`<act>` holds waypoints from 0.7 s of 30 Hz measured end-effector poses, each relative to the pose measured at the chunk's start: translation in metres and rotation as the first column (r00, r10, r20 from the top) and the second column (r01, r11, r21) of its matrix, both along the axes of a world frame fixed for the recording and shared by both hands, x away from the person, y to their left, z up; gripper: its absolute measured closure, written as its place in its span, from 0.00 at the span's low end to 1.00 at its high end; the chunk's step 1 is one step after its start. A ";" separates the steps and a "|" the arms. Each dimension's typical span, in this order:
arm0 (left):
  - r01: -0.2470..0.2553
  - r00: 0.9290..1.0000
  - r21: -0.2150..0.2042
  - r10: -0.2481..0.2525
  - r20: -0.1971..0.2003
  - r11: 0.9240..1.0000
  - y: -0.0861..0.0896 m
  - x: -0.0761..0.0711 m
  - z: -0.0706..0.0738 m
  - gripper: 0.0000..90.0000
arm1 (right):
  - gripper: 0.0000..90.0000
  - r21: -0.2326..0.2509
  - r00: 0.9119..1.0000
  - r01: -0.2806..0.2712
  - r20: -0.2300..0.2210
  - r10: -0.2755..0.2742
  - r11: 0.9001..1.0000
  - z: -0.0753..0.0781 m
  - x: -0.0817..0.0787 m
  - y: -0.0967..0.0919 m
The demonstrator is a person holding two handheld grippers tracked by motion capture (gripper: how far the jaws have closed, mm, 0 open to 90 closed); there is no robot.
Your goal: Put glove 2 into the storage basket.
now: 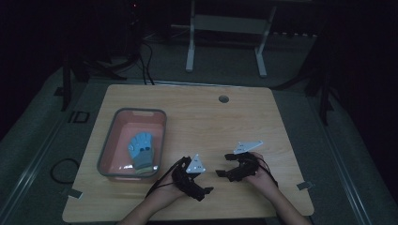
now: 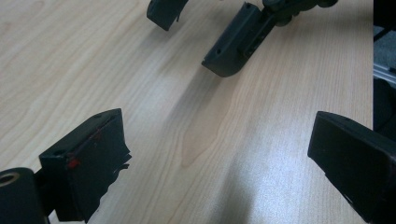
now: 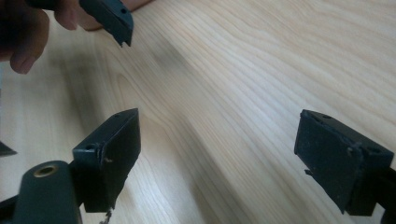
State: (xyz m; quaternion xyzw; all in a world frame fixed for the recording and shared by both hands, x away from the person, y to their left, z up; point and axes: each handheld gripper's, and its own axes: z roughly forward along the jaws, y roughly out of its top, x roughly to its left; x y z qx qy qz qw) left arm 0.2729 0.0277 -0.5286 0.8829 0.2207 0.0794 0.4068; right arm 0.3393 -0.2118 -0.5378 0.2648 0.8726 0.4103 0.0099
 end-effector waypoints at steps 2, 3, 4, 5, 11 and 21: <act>0.005 1.000 -0.003 -0.005 0.003 1.000 -0.001 -0.001 -0.003 0.05 | 0.16 0.002 1.000 0.005 0.003 -0.005 1.000 -0.003 -0.001 -0.003; 0.005 1.000 -0.003 -0.005 0.003 1.000 -0.001 -0.001 -0.003 0.05 | 0.16 0.002 1.000 0.005 0.003 -0.005 1.000 -0.003 -0.001 -0.003; 0.014 1.000 -0.004 -0.014 0.002 1.000 -0.002 -0.002 -0.005 0.05 | 0.16 0.001 1.000 0.008 0.006 -0.008 1.000 -0.004 -0.002 -0.005; 0.018 1.000 -0.005 -0.018 -0.001 1.000 -0.003 -0.002 -0.006 0.05 | 0.16 0.005 1.000 0.011 0.008 -0.011 1.000 -0.007 -0.003 -0.008; 0.037 0.999 -0.002 -0.037 0.004 0.999 -0.004 -0.005 -0.012 0.05 | 0.16 0.003 0.999 0.020 0.025 -0.020 1.000 -0.011 -0.008 -0.017; 0.014 1.000 -0.022 -0.013 0.007 1.000 0.002 -0.008 -0.019 0.05 | 0.16 0.008 0.999 0.049 0.014 -0.049 0.999 -0.017 -0.018 -0.035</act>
